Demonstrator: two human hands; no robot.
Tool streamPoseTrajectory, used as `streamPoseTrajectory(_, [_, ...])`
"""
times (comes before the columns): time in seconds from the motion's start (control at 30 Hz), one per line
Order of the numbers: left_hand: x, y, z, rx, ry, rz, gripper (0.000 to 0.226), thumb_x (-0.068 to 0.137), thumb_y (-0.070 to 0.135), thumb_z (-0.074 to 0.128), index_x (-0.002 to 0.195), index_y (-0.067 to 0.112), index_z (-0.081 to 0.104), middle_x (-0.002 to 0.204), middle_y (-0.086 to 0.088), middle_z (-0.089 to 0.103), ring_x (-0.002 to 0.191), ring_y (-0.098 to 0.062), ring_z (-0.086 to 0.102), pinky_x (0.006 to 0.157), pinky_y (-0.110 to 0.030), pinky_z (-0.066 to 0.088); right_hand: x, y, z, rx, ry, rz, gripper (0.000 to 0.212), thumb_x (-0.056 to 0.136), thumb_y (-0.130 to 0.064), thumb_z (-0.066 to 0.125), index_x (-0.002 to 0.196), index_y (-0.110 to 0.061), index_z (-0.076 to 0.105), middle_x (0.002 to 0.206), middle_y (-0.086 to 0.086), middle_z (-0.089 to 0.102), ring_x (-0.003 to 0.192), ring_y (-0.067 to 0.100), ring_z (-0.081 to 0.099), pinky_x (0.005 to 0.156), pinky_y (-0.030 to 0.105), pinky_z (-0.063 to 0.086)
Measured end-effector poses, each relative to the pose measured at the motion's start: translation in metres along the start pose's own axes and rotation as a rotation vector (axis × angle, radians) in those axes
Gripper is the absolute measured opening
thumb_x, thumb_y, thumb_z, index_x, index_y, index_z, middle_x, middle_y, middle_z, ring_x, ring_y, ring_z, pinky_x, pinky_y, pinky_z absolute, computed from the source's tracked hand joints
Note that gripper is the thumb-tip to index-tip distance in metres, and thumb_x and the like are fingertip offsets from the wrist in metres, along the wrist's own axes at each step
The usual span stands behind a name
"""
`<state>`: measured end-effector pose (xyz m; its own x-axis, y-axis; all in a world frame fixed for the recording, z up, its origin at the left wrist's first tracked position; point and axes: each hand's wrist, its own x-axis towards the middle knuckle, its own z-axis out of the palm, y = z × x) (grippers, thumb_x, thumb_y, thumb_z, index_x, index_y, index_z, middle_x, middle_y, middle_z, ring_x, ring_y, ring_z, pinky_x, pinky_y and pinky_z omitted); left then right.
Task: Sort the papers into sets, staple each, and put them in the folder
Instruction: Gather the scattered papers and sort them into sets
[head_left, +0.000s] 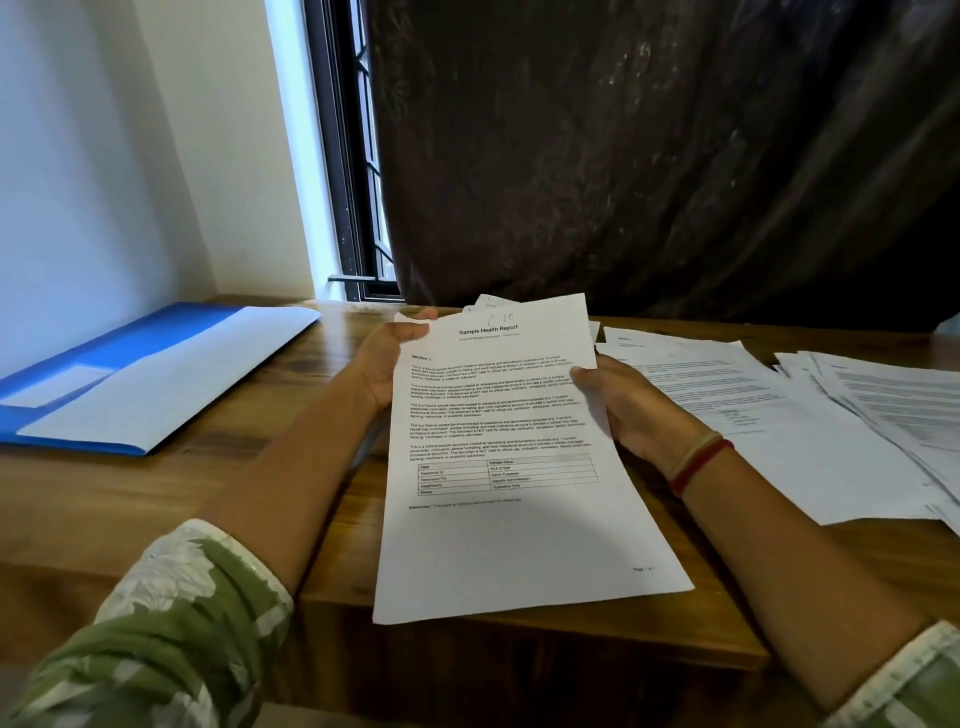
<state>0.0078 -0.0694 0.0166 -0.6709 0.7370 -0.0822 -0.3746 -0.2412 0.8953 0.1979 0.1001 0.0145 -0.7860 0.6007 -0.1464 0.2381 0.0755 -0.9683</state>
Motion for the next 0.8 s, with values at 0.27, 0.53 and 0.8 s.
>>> streamPoseTrajectory(0.27, [-0.006, 0.002, 0.005, 0.042, 0.058, 0.016, 0.031, 0.094, 0.006, 0.041, 0.122, 0.014, 0.049, 0.106, -0.017, 0.062, 0.086, -0.031, 0.062, 0.063, -0.037, 0.058, -0.002, -0.001, 0.002, -0.019, 0.055, -0.066, 0.032, 0.102, -0.017, 0.042, 0.133, -0.017, 0.052, 0.128, 0.002, 0.062, 0.109, 0.025, 0.061, 0.095, 0.043, 0.051])
streamPoseTrajectory(0.53, [-0.016, 0.008, 0.01, 0.179, 0.075, -0.072, 0.027, 0.091, -0.001, 0.037, 0.113, 0.008, 0.049, 0.109, -0.02, 0.062, 0.093, -0.036, 0.063, 0.068, -0.041, 0.058, 0.001, 0.001, 0.001, 0.102, 0.126, -0.078, 0.022, 0.102, -0.013, 0.042, 0.116, -0.018, 0.059, 0.108, 0.002, 0.068, 0.091, 0.019, 0.065, 0.071, 0.03, 0.052])
streamPoseTrajectory(0.8, [-0.029, 0.002, 0.024, 0.252, 0.219, -0.028, 0.026, 0.088, 0.004, 0.038, 0.111, 0.004, 0.05, 0.099, -0.019, 0.065, 0.086, -0.034, 0.063, 0.071, -0.043, 0.052, 0.0, 0.003, 0.001, 0.128, 0.158, -0.079, 0.022, 0.102, -0.016, 0.041, 0.109, -0.02, 0.061, 0.1, -0.001, 0.07, 0.087, 0.022, 0.068, 0.076, 0.036, 0.057])
